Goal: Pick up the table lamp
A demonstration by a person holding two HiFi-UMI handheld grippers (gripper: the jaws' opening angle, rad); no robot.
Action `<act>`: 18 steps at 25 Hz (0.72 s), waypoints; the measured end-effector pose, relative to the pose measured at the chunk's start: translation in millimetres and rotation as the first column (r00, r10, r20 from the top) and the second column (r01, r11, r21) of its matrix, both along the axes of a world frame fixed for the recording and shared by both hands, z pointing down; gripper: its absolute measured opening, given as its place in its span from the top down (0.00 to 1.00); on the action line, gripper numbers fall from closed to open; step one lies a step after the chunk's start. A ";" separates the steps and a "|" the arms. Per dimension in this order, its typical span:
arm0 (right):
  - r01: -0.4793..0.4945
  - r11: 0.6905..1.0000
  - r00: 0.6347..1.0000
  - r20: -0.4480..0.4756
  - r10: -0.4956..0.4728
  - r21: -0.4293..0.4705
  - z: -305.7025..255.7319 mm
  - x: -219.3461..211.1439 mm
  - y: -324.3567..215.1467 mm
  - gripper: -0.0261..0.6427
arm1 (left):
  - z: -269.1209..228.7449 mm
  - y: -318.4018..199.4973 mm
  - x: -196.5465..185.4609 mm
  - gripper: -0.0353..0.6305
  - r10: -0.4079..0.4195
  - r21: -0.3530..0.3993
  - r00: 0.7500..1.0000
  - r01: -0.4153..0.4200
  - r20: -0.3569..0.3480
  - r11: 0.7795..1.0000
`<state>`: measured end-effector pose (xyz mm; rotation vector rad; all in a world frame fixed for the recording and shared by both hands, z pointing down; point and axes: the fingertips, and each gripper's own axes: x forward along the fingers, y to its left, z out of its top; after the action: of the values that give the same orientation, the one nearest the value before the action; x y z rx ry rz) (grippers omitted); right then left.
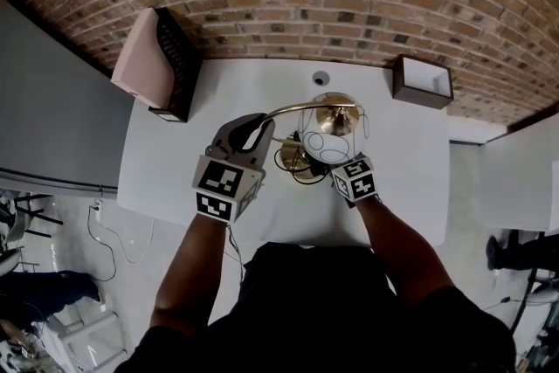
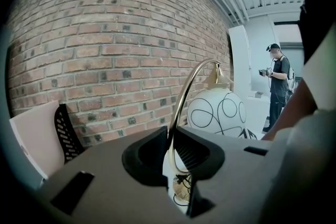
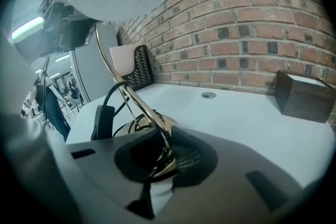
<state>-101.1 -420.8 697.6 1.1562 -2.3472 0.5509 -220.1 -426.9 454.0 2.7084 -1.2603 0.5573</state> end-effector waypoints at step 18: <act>-0.027 0.999 0.999 -0.032 0.028 0.025 -30.6 6.7 -2.6 0.89 | -29.5 3.2 2.6 0.88 0.002 0.040 1.000 -0.002 -0.015 0.999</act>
<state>-94.4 -423.4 667.0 1.2012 -2.3205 0.5104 -217.5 -423.8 424.5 2.7413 -1.2792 0.5167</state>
